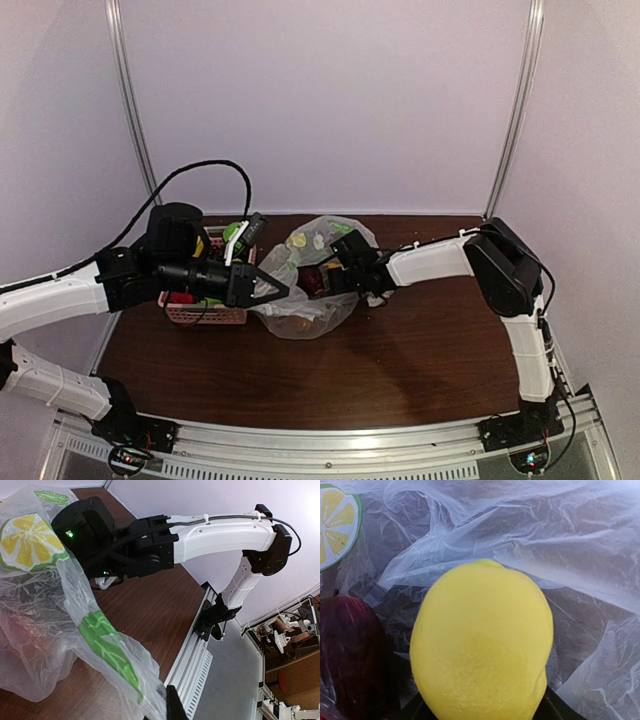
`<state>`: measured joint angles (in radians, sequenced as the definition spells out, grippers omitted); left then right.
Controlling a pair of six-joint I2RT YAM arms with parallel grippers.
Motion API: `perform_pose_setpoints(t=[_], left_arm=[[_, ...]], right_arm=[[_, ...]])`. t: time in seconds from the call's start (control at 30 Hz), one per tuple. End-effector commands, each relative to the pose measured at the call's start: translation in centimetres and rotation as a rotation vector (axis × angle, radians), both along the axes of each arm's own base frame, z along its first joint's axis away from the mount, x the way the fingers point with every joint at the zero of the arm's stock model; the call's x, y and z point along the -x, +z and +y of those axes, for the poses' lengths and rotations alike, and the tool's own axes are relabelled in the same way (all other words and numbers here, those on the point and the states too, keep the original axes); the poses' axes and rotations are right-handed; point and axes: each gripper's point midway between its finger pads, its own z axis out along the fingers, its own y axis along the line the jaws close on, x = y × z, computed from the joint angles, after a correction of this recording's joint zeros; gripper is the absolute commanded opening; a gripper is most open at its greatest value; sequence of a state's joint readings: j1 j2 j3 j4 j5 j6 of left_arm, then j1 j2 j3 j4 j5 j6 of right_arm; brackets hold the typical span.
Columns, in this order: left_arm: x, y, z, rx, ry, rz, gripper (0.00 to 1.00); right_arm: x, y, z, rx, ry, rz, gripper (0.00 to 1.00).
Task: Untie the knot of the plastic bag and take out the fruit
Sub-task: Pick up the fake fruit from the takeout bag.
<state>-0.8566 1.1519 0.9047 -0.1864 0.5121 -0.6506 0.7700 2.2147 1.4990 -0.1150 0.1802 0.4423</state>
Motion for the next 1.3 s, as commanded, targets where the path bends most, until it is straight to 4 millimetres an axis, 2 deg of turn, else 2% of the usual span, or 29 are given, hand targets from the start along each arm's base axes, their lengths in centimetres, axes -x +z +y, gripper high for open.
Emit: perform_pose_setpoints(t=[0.0,0.1,0.2,0.4,0.53,0.77,0.83,0.97,1.17,1.2,1.27], left_arm=[[-0.4,-0.2,-0.1,0.003,0.019,0.008,0.0],[-1.0,-0.6,-0.2,-0.012,0.044,0.017,0.0],[-1.7,-1.0,-0.1,-0.031,0.081,0.019,0.0],[-3.2,-0.6,-0.3,-0.038,0.146,0.001,0.0],[-4.1,-0.1,-0.7,-0.027,0.165,-0.007,0.0],[-5.7,1.3,-1.6,-0.007,0.171,-0.059,0.0],[-6.5,1.1,-1.7,-0.009,0.173,-0.063,0.0],[-8.6,-0.7,-1.6,-0.042,0.203,-0.035,0.0],[-9.8,-1.4,-2.0,-0.059,0.216,-0.027,0.0],[-9.8,-1.2,-2.0,-0.057,0.215,-0.032,0.02],[-9.7,-0.5,-1.9,-0.051,0.212,-0.05,0.17]], right_arm=[[-0.6,1.2,-0.7,-0.01,0.005,-0.023,0.58],[-0.2,2.7,-0.4,-0.036,0.045,-0.049,0.53],[0.6,5.2,0.1,-0.082,0.11,-0.09,0.5],[4.0,9.3,0.6,-0.125,0.273,-0.165,0.48],[6.6,10.6,0.5,-0.127,0.36,-0.18,0.47],[11.6,11.4,0.3,-0.113,0.49,-0.173,0.47],[13.2,11.9,0.4,-0.117,0.527,-0.178,0.48],[16.4,14.0,0.6,-0.134,0.579,-0.205,0.48],[19.5,17.7,-1.5,-0.218,0.546,-0.247,0.48],[19.8,18.4,-1.9,-0.235,0.538,-0.259,0.48],[20.4,19.8,-2.7,-0.266,0.521,-0.285,0.49]])
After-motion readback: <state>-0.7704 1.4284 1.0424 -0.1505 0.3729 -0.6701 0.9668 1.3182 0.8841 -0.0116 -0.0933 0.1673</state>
